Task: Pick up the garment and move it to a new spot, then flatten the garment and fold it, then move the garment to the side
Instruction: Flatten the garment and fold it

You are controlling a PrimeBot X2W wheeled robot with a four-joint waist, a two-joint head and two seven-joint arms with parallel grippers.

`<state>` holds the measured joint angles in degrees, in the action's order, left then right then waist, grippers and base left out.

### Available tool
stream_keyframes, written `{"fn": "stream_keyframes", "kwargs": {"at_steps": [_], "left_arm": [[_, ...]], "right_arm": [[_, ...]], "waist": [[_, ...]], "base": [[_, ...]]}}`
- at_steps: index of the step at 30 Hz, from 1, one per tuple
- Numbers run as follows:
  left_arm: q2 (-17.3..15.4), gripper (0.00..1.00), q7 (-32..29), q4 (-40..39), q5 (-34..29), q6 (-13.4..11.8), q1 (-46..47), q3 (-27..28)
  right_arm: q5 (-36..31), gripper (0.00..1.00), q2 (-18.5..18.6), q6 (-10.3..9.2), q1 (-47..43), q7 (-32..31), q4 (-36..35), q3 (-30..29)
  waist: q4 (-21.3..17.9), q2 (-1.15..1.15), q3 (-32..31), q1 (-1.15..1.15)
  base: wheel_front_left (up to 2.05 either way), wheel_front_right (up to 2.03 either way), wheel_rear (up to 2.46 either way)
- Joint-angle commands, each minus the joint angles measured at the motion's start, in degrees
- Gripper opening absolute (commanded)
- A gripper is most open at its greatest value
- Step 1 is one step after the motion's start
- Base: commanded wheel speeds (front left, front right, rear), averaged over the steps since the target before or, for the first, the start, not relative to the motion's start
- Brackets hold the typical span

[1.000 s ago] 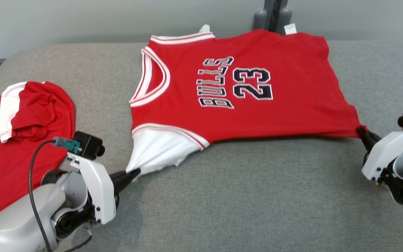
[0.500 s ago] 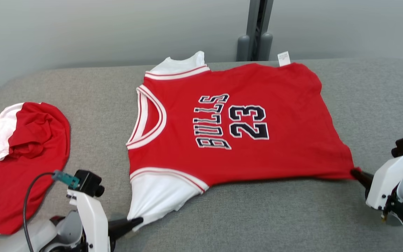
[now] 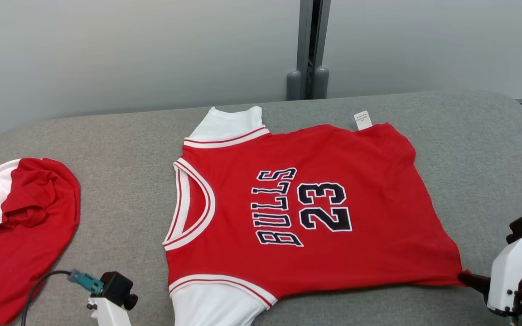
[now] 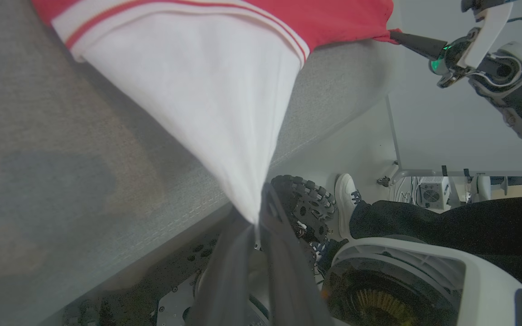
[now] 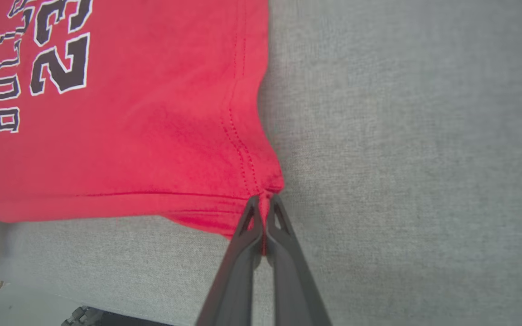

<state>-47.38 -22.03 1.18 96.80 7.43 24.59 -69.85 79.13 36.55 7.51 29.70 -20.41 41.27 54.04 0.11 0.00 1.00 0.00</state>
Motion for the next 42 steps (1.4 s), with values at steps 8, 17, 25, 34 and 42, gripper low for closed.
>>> {"fn": "stream_keyframes", "kwargs": {"at_steps": [8,17,25,34,42], "left_arm": [[-2.7,0.0,-1.9,-4.9,2.1,0.1,-4.3,-0.9],[-4.0,0.0,-2.3,-10.5,3.1,0.1,-7.4,-0.6],[-3.7,0.0,-0.9,-14.4,6.1,0.1,-7.3,3.3],[-3.1,0.0,0.4,-17.3,12.5,0.1,-7.5,10.1],[-0.9,0.0,2.4,-15.3,16.6,0.1,-8.5,15.4]], "right_arm": [[3.1,0.0,2.7,-0.04,-4.2,-4.3,-1.8,0.3],[4.8,0.0,5.3,-0.04,-7.3,-5.5,-4.8,-0.3],[4.7,0.0,4.9,-0.04,-5.6,-2.5,-7.5,-2.6],[4.0,0.0,5.4,-0.03,-3.6,0.7,-9.1,-4.7],[1.7,0.0,5.0,-0.03,-1.9,5.1,-8.7,-6.0]], "waist": [[-0.6,0.0,-0.8,0.0],[-0.9,0.0,-0.9,0.0],[-0.7,0.0,-0.5,0.0],[-0.6,0.0,0.2,0.0],[-0.8,0.0,0.9,0.0]], "base": [[0.0,0.0,0.0],[0.0,0.0,0.0],[0.0,0.0,0.0],[0.0,0.0,0.0],[0.0,0.0,0.0]]}}
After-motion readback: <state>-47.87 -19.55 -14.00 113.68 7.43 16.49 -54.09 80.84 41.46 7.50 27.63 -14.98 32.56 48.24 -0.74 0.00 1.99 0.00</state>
